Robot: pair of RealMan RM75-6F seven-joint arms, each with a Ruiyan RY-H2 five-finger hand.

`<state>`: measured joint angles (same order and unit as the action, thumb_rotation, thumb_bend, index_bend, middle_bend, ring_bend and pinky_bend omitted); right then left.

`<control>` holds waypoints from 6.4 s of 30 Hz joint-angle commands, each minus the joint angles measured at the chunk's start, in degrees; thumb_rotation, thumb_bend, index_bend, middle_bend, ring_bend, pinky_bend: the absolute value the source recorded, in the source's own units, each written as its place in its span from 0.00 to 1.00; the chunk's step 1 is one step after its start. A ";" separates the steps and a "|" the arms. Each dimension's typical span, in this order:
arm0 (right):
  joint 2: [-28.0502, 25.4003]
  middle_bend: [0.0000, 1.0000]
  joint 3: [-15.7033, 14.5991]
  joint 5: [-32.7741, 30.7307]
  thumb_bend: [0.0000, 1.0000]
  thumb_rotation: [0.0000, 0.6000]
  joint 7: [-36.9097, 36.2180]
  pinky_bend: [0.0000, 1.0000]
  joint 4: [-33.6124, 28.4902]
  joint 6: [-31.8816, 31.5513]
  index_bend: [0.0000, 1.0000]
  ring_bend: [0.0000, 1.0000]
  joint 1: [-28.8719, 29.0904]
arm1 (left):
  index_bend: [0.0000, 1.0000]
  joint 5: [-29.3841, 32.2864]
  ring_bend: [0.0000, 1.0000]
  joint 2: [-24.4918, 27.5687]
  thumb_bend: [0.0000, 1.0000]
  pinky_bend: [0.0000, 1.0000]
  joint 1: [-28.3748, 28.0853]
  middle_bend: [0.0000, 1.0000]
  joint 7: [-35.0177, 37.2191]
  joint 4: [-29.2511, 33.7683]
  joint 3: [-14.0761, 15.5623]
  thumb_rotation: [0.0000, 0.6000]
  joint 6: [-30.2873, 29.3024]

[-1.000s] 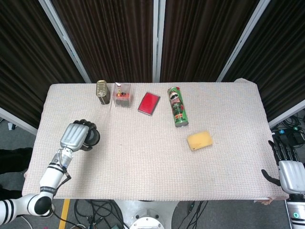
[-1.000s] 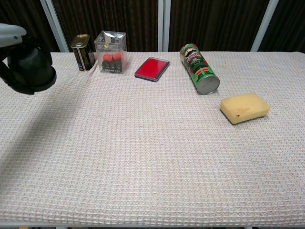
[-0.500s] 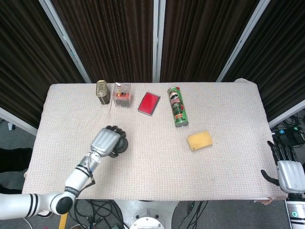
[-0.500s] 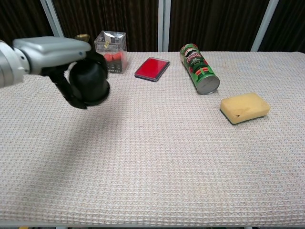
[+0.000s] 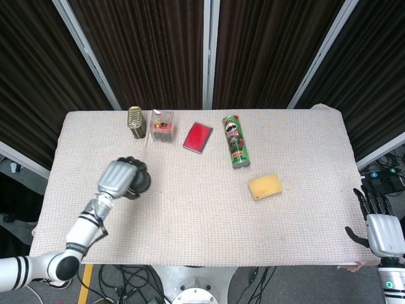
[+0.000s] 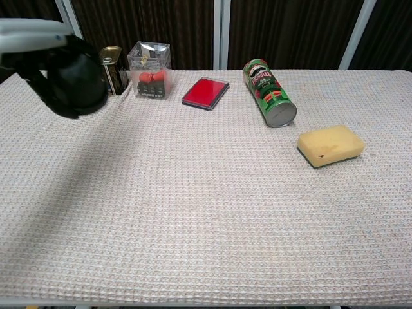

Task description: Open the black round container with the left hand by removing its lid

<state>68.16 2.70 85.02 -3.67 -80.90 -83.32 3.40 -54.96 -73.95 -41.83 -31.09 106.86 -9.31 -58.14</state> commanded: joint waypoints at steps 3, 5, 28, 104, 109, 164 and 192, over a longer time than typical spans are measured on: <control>-0.41 0.00 0.32 -0.55 0.12 1.00 -1.17 0.00 0.45 0.01 0.00 0.00 -0.22 | 0.51 -18.44 0.24 -8.22 0.35 0.29 0.87 0.48 3.25 0.41 2.60 1.00 -2.57; -0.12 0.00 0.20 -0.81 0.12 1.00 -1.44 0.00 0.96 0.88 0.00 0.00 -0.01 | 0.50 -13.18 0.24 -7.86 0.35 0.28 1.14 0.48 1.83 -6.86 -0.01 1.00 -4.05; 0.15 0.00 0.14 -0.75 0.12 1.00 -0.91 0.00 0.95 1.16 0.00 0.00 0.13 | 0.50 -21.21 0.24 -4.85 0.34 0.24 3.51 0.50 9.51 3.99 5.51 1.00 1.89; -1.88 0.00 1.06 1.92 0.12 1.00 3.68 0.00 -6.55 0.35 0.00 0.00 2.44 | 0.49 -5.00 0.24 -10.62 0.31 0.23 4.51 0.50 14.62 -25.27 2.92 1.00 6.19; -1.71 0.00 0.78 1.52 0.12 1.00 4.22 0.00 -6.54 1.19 0.00 0.00 2.65 | 0.49 -6.45 0.24 -13.65 0.31 0.23 4.44 0.50 16.49 -28.72 3.32 1.00 6.59; -1.23 0.00 0.41 -0.12 0.13 1.00 4.87 0.00 -5.94 1.75 0.00 0.00 2.52 | 0.28 -9.24 0.14 -12.96 0.26 0.24 4.88 0.36 18.49 -28.01 1.42 1.00 4.95; -1.59 0.00 0.62 0.34 0.13 1.00 6.12 0.00 -7.24 0.93 0.00 0.00 2.52 | 0.27 -1.18 0.12 -12.27 0.18 0.21 5.29 0.29 19.96 -37.64 -1.25 1.00 8.28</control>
<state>66.60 3.30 85.38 2.41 -88.10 -82.36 5.92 -56.42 -86.09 -36.58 -12.15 69.71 -10.44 -50.76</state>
